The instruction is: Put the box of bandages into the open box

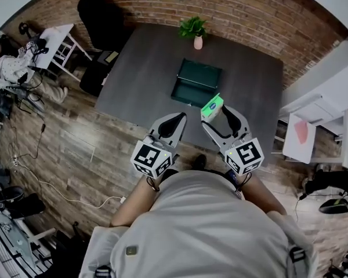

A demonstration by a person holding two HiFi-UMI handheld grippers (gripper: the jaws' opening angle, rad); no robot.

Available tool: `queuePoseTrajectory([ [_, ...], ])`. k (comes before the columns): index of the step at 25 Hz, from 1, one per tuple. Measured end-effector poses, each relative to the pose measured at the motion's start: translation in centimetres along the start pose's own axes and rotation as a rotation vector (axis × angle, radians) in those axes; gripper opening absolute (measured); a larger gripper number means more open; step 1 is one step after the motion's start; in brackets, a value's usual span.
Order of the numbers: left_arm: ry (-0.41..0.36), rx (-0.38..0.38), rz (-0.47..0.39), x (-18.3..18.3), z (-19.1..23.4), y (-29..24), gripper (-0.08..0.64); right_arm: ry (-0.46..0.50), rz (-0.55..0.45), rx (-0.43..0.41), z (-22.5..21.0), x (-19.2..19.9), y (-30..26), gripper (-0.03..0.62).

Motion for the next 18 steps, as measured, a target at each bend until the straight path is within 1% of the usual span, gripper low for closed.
queuePoseTrajectory([
  [4,0.003,-0.002,0.02,0.6,0.9,-2.7,0.015,-0.017,0.019,-0.002,-3.1,0.5,-1.0,0.306],
  [8,0.019,-0.007,0.043,1.5,2.6,-4.6,0.015,-0.031,0.037,0.002,-5.3,1.6,-2.2,0.307],
  [11,0.038,0.001,0.053,2.3,3.8,-5.5,0.015,-0.043,0.063,0.012,-6.2,2.7,-3.3,0.307],
  [14,0.06,0.011,0.07,2.9,5.6,-6.6,0.015,-0.035,0.086,0.017,-6.9,3.2,-4.9,0.306],
  [18,0.074,0.042,0.111,3.6,8.1,-8.2,0.015,-0.05,0.131,0.027,-7.9,4.1,-7.6,0.306],
])
Point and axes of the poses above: the fingertips, and each gripper's own axes: y backward along the fingers, z to its left, x out of its underside, the point moved 5 cm from there along y, backward along the fingers, and after that the axes turned 11 degrees about x, right-handed, at the moved point
